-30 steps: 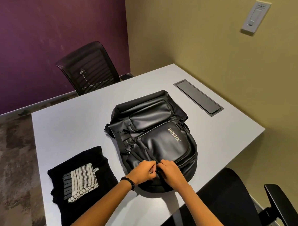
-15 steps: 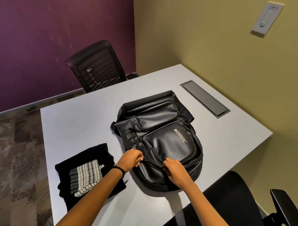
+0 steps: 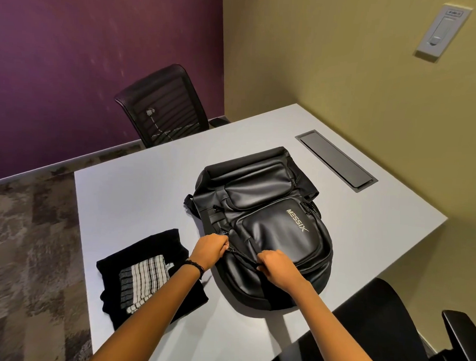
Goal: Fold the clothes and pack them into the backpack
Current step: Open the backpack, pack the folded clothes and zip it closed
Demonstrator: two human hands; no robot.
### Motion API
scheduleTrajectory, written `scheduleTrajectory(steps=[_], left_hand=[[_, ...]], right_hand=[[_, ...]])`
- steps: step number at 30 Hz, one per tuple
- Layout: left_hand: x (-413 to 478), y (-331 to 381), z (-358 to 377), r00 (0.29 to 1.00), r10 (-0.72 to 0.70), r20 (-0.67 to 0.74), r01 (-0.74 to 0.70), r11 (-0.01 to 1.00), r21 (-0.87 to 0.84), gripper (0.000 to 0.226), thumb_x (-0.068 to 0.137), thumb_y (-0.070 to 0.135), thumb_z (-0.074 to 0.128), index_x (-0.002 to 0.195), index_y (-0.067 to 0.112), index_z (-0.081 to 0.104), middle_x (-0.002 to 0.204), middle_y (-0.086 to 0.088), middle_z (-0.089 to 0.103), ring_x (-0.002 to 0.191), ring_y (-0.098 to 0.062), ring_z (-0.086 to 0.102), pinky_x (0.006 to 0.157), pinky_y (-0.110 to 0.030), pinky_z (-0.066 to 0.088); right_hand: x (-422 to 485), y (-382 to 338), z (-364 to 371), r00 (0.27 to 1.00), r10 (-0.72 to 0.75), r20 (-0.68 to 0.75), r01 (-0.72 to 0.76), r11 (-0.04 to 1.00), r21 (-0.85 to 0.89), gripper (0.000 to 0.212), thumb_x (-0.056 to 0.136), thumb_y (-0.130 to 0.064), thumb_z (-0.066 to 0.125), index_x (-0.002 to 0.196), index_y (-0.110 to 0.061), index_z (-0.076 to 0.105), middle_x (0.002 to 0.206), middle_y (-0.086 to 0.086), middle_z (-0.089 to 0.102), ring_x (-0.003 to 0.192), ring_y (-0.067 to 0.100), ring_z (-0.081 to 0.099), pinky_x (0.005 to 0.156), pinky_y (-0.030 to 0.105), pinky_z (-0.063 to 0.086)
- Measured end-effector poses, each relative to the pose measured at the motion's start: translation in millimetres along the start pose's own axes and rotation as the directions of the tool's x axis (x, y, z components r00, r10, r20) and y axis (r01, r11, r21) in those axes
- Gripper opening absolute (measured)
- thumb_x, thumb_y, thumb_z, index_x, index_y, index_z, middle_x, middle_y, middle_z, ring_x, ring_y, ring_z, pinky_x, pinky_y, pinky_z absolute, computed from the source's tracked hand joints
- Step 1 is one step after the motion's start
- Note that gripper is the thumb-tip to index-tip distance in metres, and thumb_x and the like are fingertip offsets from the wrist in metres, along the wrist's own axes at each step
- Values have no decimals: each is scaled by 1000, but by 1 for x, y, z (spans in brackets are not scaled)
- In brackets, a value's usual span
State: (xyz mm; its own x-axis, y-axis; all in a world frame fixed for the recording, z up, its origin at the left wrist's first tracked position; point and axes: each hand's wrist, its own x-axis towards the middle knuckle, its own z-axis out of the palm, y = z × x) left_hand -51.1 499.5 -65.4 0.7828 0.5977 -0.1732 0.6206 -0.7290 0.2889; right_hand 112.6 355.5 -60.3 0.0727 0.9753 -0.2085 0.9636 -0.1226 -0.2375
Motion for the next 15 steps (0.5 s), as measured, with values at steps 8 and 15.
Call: scheduleTrajectory(steps=[8, 15], left_hand=[[22, -11, -9, 989, -150, -16, 150, 976, 157, 19, 98, 10, 35, 99, 5, 53, 104, -18, 63, 95, -36, 59, 71, -39, 41], [34, -15, -8, 985, -168, 29, 156, 958, 240, 16, 96, 3, 35, 98, 9, 50, 109, -18, 62, 99, -36, 60, 74, -39, 41]], right_hand=[[-5, 8, -1, 998, -65, -3, 65, 996, 64, 10, 88, -13, 52, 84, -4, 56, 97, 14, 62, 96, 35, 55, 74, 36, 35], [-2, 10, -8, 999, -50, -16, 52, 987, 153, 12, 90, -13, 53, 87, -2, 57, 99, 13, 62, 90, 33, 54, 65, 28, 25]])
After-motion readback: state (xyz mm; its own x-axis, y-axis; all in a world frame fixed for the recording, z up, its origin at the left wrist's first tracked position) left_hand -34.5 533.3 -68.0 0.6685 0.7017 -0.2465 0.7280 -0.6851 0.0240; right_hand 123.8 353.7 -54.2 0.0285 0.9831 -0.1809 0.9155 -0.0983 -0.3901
